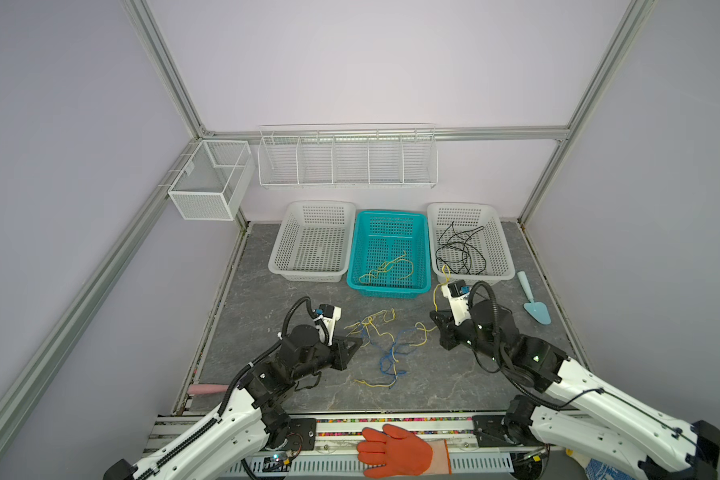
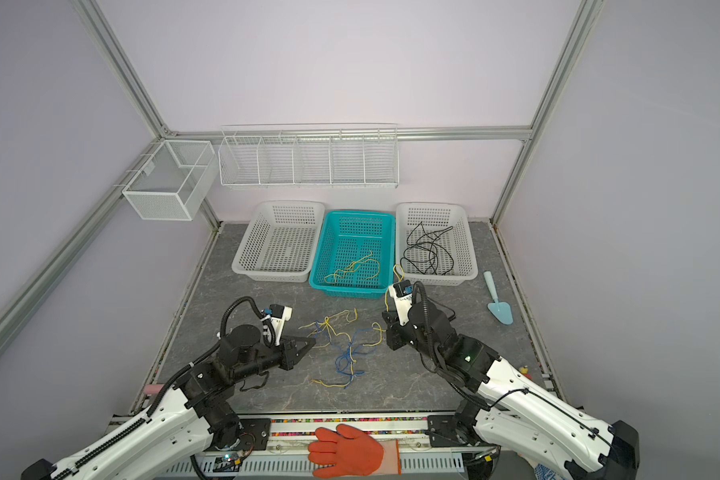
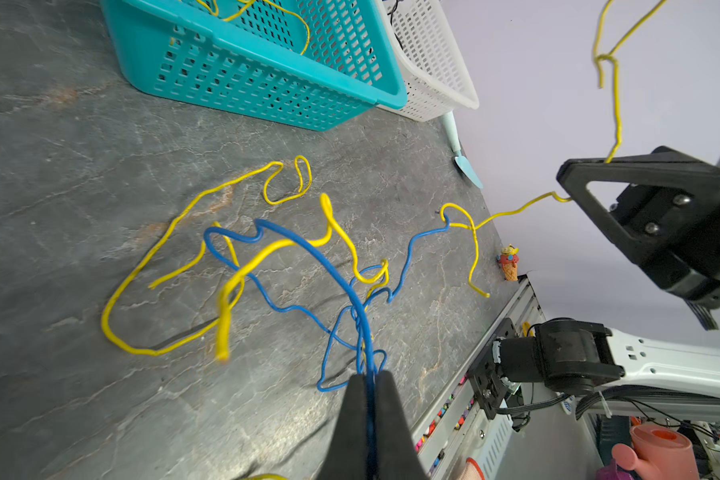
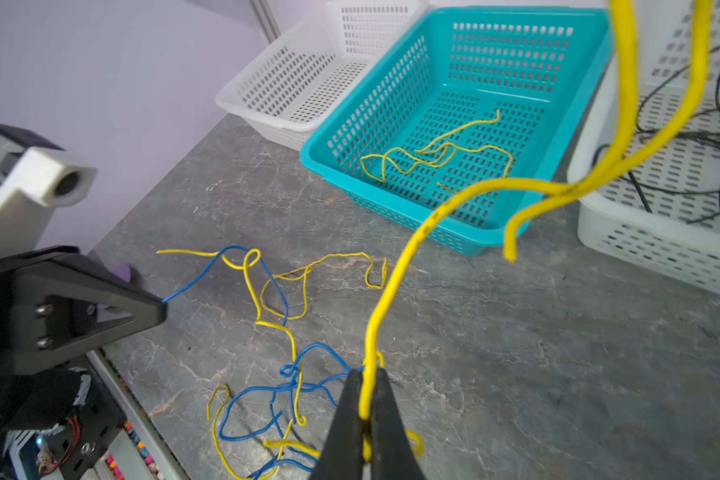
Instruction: Untangle the cables
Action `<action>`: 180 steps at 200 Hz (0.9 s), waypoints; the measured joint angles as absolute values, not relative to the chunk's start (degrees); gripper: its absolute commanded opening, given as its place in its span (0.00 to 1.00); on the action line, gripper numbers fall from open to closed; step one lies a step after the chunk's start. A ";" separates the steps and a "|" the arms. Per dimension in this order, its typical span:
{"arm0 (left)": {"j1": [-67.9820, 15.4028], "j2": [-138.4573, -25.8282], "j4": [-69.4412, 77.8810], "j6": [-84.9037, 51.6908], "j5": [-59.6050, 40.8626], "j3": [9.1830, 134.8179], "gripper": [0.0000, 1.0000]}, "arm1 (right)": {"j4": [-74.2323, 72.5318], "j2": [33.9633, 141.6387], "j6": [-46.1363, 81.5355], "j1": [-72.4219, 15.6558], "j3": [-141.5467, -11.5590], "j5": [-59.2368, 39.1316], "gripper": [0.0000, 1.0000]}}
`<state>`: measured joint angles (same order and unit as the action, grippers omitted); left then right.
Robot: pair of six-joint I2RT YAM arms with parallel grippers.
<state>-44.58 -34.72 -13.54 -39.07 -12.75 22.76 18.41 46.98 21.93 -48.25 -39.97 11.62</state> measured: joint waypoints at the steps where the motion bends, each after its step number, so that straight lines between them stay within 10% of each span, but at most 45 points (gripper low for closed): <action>1: -44.53 -34.59 -13.67 -39.05 -12.69 22.79 0.00 | 18.48 46.98 22.02 -48.16 -39.90 11.64 0.06; 180: -43.13 -28.01 -10.31 -41.17 -16.93 23.59 0.00 | 7.49 51.03 27.86 -40.53 -31.05 -0.12 0.06</action>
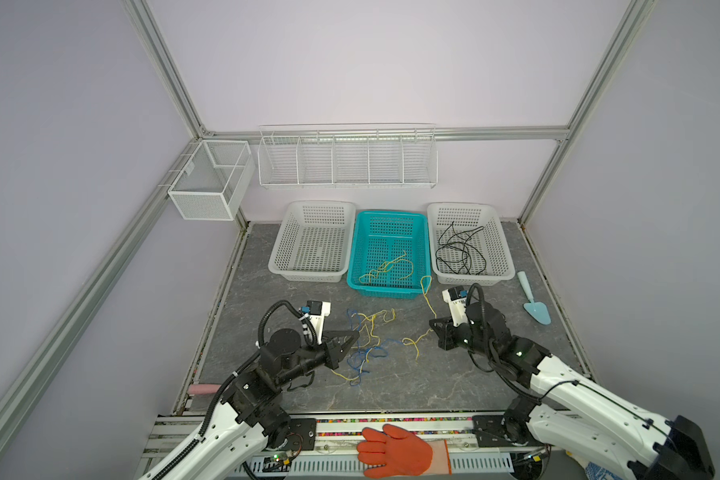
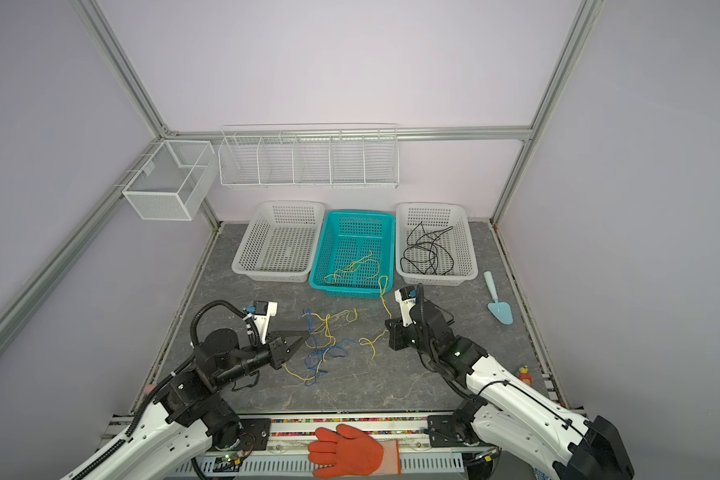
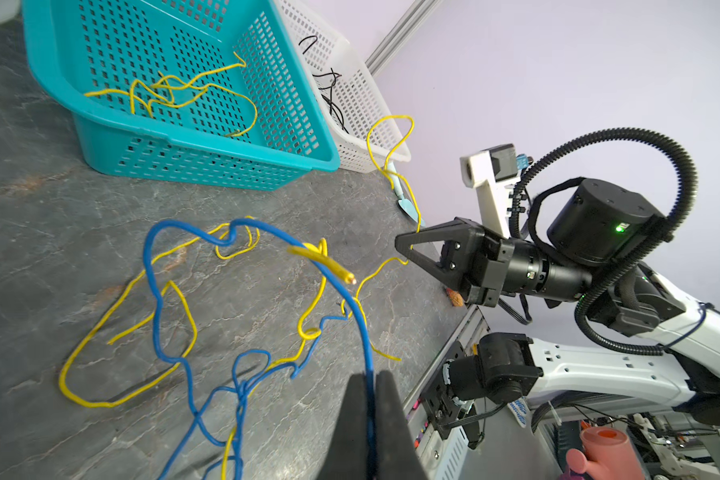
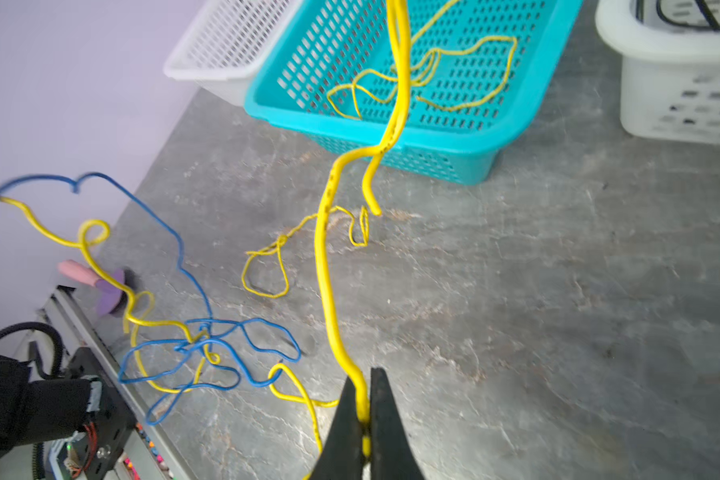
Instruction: Untangle the cables
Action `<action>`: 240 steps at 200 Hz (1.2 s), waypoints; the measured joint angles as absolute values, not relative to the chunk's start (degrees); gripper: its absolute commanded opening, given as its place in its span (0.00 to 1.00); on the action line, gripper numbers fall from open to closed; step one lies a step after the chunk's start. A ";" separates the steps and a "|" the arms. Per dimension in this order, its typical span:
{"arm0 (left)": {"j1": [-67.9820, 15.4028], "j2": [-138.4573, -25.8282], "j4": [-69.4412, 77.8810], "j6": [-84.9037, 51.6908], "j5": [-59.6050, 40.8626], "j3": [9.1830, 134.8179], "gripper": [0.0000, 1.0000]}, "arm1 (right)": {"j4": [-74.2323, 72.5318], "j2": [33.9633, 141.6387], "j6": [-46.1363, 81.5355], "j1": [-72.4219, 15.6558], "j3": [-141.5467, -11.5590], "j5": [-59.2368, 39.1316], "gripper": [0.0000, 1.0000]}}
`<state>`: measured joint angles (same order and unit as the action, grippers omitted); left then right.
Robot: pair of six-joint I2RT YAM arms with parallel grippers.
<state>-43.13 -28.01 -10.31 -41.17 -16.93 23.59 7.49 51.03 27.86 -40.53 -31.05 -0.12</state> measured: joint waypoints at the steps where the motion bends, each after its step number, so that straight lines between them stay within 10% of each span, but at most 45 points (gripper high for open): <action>1: -43.13 -28.05 -10.15 -41.25 -16.97 23.49 0.00 | 7.31 51.05 27.86 -40.53 -31.03 -0.16 0.06; 240: -43.11 -20.78 -15.18 -40.82 -22.04 25.82 0.00 | -10.94 63.24 23.75 -49.34 -31.22 22.20 0.06</action>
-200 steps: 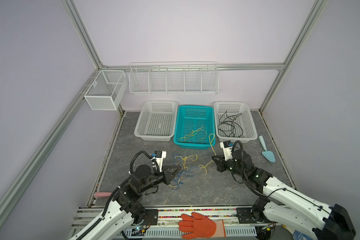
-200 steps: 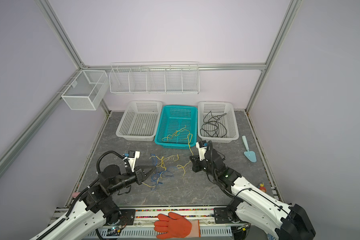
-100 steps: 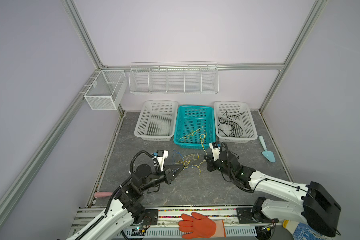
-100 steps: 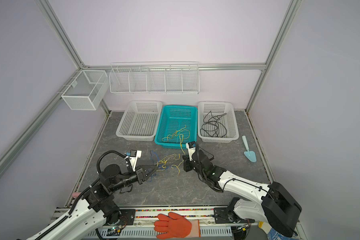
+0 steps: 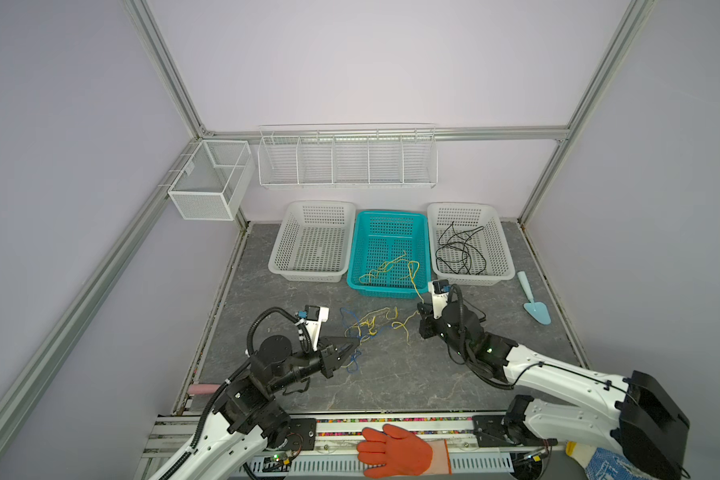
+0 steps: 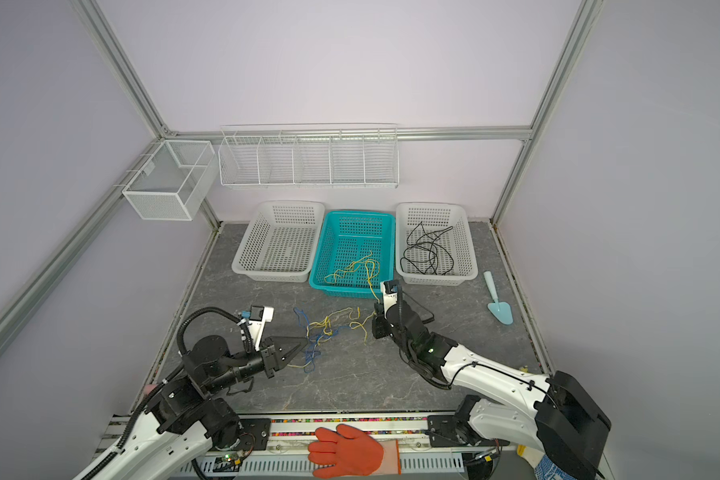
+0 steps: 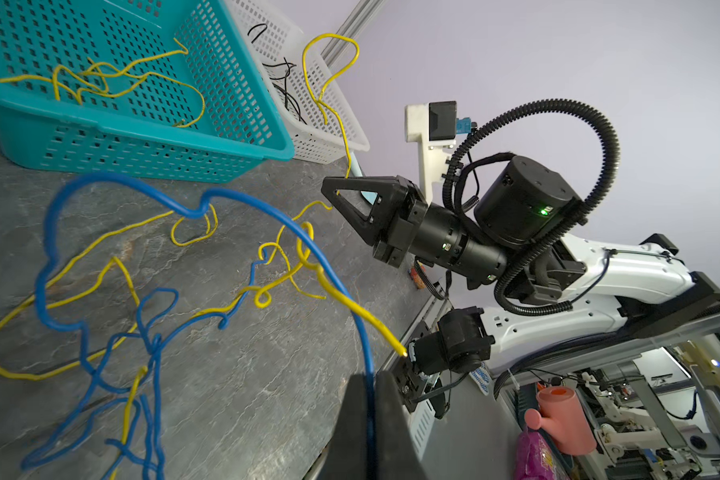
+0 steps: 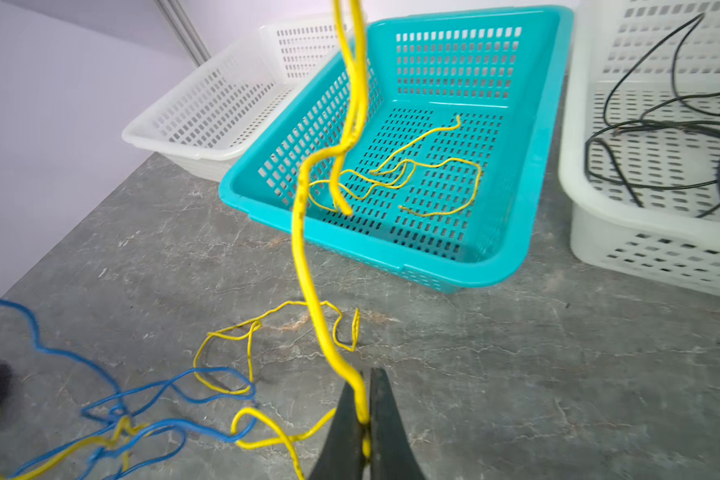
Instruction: Untangle the cables
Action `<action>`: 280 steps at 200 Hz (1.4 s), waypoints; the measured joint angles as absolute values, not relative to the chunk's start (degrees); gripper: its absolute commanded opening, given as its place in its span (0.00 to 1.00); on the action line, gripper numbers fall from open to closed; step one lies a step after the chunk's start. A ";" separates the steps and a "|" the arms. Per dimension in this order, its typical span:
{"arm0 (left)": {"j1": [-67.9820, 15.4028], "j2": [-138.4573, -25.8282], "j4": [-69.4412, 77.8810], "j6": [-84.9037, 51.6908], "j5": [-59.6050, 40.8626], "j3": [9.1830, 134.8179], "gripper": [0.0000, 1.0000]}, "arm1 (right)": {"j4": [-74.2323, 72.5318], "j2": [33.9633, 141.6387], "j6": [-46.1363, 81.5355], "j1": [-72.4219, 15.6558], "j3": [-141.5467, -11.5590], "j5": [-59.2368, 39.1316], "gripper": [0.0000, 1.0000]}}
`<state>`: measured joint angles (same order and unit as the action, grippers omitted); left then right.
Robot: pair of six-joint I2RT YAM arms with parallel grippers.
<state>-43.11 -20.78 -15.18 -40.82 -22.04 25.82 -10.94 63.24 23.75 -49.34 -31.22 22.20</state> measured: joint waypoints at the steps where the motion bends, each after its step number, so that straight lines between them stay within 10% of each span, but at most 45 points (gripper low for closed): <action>1: -43.11 -20.71 -15.31 -40.82 -22.04 25.98 0.00 | -10.92 63.20 23.75 -49.34 -31.20 22.26 0.06; 171: -43.11 -16.80 -31.99 -38.44 -23.68 39.38 0.00 | -3.20 58.30 26.52 -42.24 -30.06 24.49 0.06; 280: -43.11 -20.56 -54.89 -28.23 3.36 58.94 0.00 | 12.27 58.02 29.98 -34.61 -30.85 22.44 0.06</action>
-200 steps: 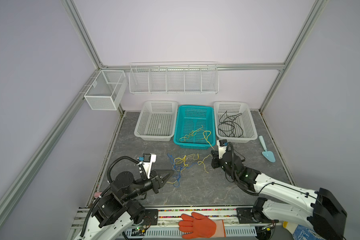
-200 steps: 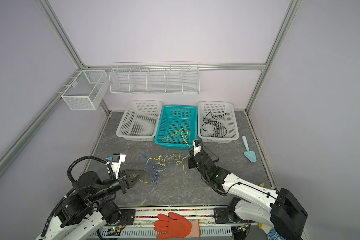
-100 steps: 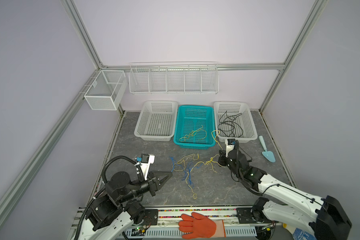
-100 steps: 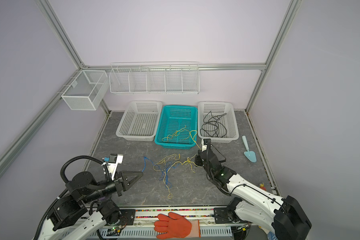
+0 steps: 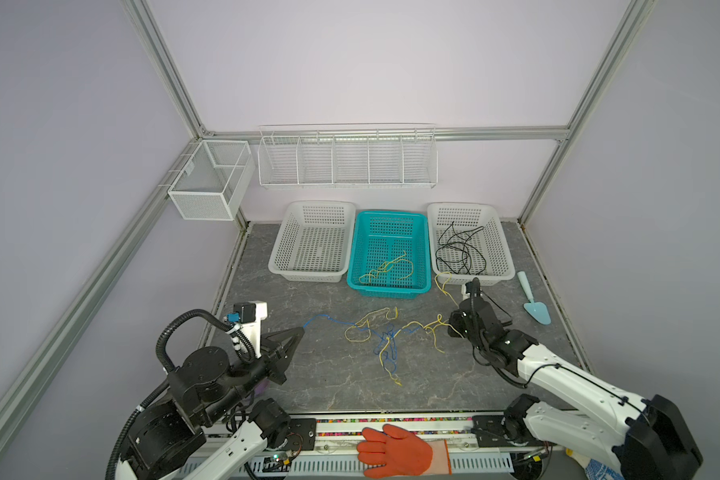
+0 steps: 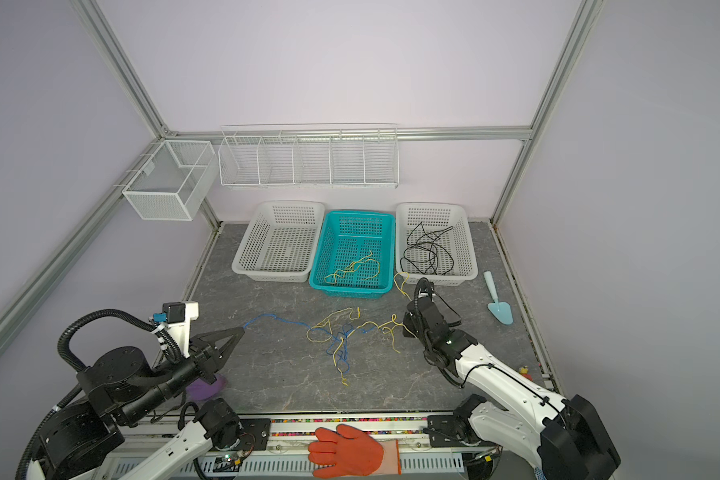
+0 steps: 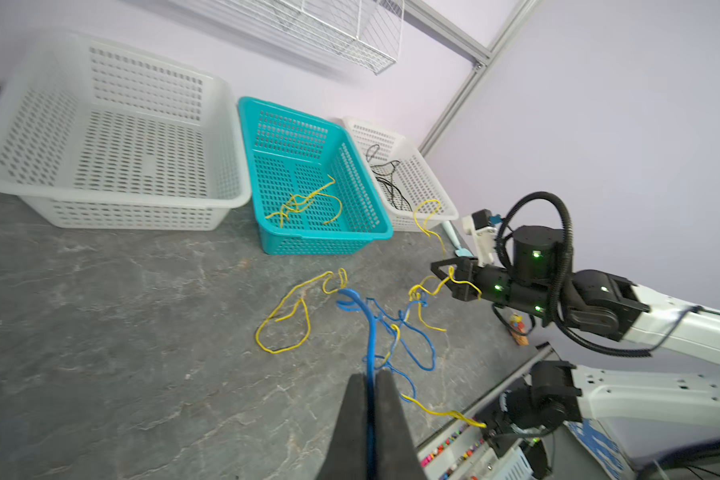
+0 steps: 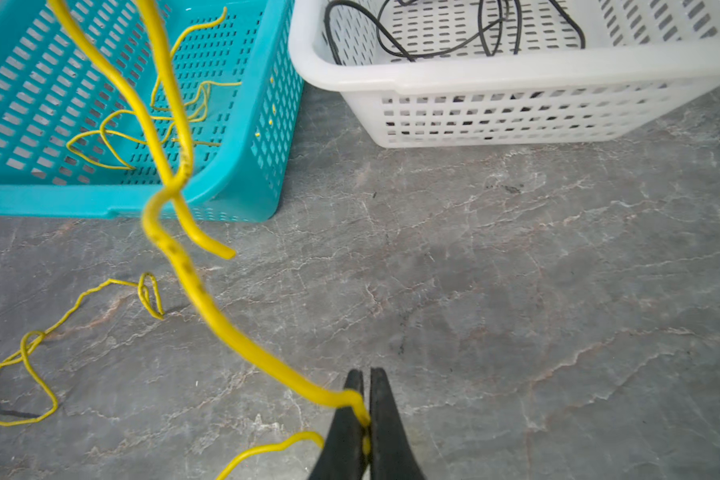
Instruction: Untangle the cables
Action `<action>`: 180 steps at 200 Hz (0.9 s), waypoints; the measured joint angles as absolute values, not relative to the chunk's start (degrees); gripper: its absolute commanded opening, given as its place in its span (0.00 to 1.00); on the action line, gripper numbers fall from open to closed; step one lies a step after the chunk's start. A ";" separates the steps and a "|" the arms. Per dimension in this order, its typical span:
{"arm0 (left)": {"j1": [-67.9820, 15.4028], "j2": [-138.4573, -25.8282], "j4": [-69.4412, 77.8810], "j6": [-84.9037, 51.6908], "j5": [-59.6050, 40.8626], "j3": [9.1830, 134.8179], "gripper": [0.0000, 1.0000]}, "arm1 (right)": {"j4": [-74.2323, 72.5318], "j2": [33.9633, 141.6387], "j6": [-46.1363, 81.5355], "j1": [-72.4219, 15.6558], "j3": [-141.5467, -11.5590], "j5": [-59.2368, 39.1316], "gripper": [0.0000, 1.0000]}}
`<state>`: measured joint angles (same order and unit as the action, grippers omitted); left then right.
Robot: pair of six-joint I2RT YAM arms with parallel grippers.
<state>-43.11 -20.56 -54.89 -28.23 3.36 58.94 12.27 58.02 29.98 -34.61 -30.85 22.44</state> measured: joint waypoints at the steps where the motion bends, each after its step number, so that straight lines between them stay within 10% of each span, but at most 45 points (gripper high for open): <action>1: -43.11 -20.58 -55.13 -28.14 3.57 59.02 0.00 | 12.32 57.93 29.98 -34.57 -30.85 22.41 0.06; 76: -43.11 -29.80 -48.25 -28.58 0.43 48.51 0.00 | 11.49 48.01 26.30 -34.41 -27.03 11.33 0.06; 108: -43.11 -36.21 -42.13 -29.47 -4.45 44.49 0.66 | 9.76 46.78 24.93 -35.64 -27.14 7.49 0.06; 142: -43.11 -41.60 -37.87 -28.47 -9.04 44.75 0.93 | 9.93 47.90 23.86 -37.30 -29.41 5.69 0.06; 180: -43.11 -46.92 -36.58 -24.99 -15.38 49.58 1.00 | 10.74 47.77 21.98 -39.27 -35.35 4.84 0.06</action>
